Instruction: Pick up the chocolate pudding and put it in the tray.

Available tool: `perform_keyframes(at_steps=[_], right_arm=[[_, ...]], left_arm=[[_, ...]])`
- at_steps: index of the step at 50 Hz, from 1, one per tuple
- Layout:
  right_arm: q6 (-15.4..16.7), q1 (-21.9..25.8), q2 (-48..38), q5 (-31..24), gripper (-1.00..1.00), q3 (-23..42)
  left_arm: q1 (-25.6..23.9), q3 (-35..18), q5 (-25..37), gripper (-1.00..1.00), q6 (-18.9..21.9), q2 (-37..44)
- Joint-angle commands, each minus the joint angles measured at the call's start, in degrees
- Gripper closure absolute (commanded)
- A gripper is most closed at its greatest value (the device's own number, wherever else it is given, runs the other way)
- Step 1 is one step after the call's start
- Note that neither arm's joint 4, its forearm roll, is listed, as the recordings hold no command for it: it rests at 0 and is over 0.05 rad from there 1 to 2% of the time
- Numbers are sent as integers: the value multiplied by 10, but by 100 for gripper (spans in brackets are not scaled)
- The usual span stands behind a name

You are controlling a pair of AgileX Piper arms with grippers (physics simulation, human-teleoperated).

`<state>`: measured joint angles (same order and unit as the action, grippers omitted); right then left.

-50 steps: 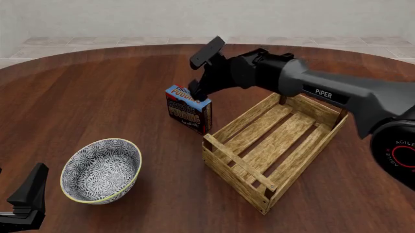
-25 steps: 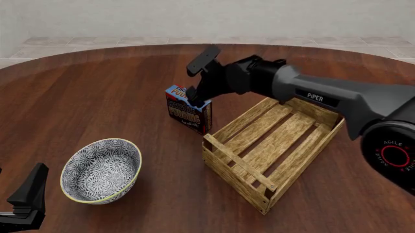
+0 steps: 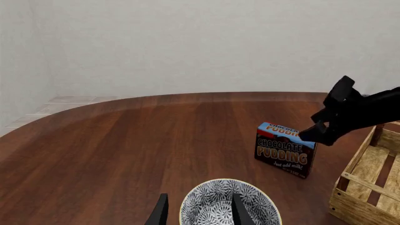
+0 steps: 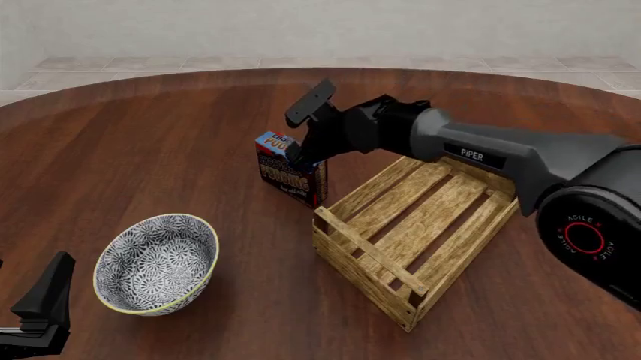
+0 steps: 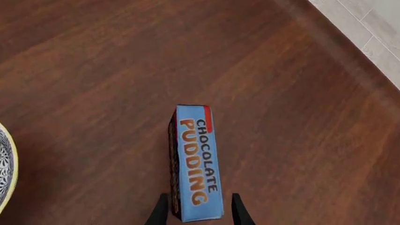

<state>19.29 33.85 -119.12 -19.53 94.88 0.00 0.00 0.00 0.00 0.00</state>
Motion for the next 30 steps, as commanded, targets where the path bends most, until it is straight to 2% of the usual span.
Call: perform_keyframes(at_steps=[1,30], right_arm=[[0,0,-13,0,-100,5],[-4,-3,-29,3,-100,12]], left_arm=[[0,0,0,-100,0,0],[0,0,0,-100,0,0]])
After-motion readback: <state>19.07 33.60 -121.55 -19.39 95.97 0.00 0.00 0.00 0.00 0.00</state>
